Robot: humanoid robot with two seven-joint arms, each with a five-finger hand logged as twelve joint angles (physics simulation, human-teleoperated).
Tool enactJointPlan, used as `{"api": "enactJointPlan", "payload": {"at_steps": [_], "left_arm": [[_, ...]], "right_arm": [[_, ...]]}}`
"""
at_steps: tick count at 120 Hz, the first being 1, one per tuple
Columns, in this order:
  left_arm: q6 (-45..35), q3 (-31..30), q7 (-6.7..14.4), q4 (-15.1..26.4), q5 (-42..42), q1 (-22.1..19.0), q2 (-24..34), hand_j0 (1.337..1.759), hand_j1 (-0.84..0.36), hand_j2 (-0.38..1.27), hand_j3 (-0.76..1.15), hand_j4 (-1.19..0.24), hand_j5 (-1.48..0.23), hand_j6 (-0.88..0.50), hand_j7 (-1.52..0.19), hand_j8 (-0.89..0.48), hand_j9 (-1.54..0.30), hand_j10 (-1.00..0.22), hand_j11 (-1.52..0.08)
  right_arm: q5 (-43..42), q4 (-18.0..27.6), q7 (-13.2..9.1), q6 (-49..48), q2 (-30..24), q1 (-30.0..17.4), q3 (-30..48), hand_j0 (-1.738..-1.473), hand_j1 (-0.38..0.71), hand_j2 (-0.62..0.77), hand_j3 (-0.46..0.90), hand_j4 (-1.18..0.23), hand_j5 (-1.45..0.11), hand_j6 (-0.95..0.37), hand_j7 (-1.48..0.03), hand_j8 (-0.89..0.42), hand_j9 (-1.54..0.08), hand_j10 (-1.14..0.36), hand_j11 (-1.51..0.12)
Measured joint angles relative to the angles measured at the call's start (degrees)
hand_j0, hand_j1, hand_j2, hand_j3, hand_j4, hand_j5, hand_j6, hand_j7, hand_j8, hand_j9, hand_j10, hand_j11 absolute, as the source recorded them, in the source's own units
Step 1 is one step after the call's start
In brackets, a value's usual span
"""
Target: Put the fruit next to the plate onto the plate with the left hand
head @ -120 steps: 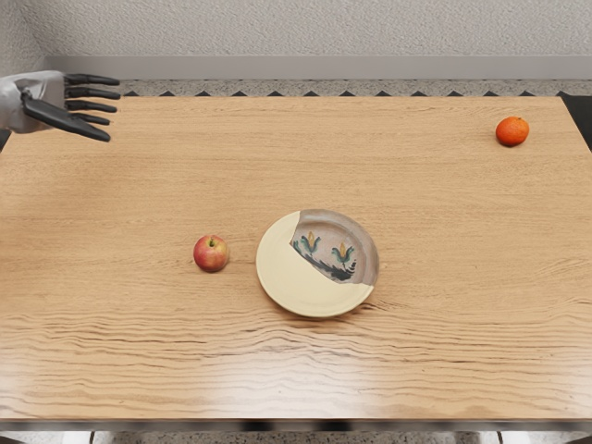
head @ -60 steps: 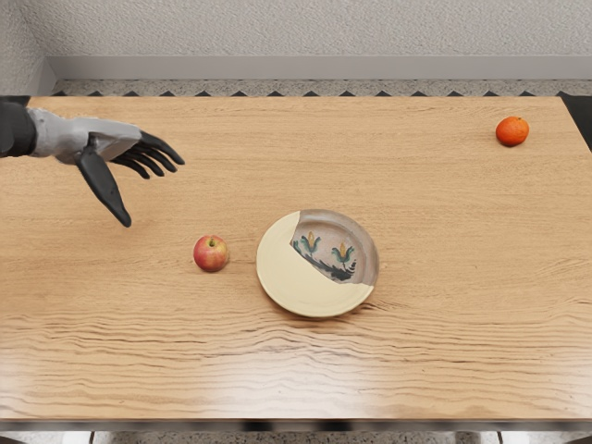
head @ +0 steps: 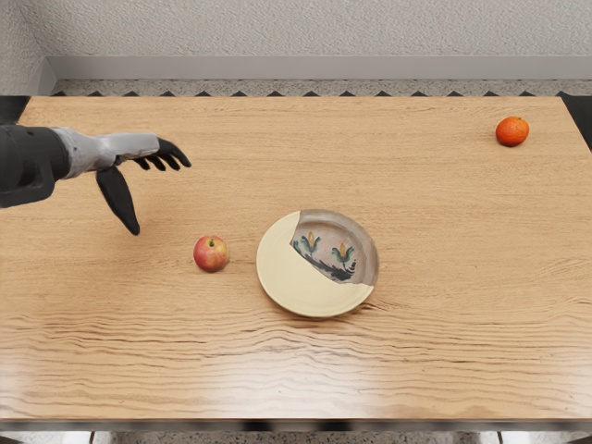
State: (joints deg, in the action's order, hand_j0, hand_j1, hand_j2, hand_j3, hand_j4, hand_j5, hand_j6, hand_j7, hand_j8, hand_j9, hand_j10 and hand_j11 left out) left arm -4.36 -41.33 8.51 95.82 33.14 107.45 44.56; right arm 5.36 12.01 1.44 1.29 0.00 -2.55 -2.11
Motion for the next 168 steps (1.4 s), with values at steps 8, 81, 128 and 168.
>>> {"api": "enactJointPlan", "payload": {"at_steps": [8, 81, 128, 168], "left_arm": [[-1.7, -1.7, 0.0, 0.9, 1.5, -0.5, -2.5, 1.658, 0.05, 0.05, 0.00, -0.25, -0.32, -0.25, -0.32, -0.25, -0.32, -0.25, -0.32], [-6.0, -13.1, 1.1, 1.9, -1.1, 7.4, -20.4, 1.658, 0.05, 0.05, 0.00, -0.25, -0.32, -0.25, -0.32, -0.25, -0.32, -0.25, -0.32], [-14.5, -13.2, 1.2, 2.0, -2.5, 3.9, -25.1, 1.658, 0.05, 0.05, 0.00, -0.25, -0.33, -0.25, -0.33, -0.25, -0.33, -0.25, -0.33], [-18.2, -13.2, 1.2, 1.3, -2.6, 0.5, -28.5, 1.658, 0.01, 0.06, 0.00, -0.28, -0.37, -0.28, -0.37, -0.28, -0.37, -0.28, -0.37]], "right_arm": [[0.0, 0.0, 0.0, 0.0, 0.0, 0.0, 0.0, -1.658, -0.31, -0.01, 0.00, -0.03, -0.04, -0.03, -0.04, -0.03, -0.04, -0.03, -0.04], [0.0, 0.0, 0.0, 0.0, 0.0, 0.0, 0.0, -1.658, -0.31, -0.01, 0.00, -0.03, -0.04, -0.03, -0.04, -0.03, -0.04, -0.03, -0.04], [0.0, 0.0, 0.0, 0.0, 0.0, 0.0, 0.0, -1.658, -0.31, -0.01, 0.00, -0.03, -0.04, -0.03, -0.04, -0.03, -0.04, -0.03, -0.04], [0.0, 0.0, 0.0, 0.0, 0.0, 0.0, 0.0, -1.658, -0.31, -0.01, 0.00, -0.03, -0.04, -0.03, -0.04, -0.03, -0.04, -0.03, -0.04]]}}
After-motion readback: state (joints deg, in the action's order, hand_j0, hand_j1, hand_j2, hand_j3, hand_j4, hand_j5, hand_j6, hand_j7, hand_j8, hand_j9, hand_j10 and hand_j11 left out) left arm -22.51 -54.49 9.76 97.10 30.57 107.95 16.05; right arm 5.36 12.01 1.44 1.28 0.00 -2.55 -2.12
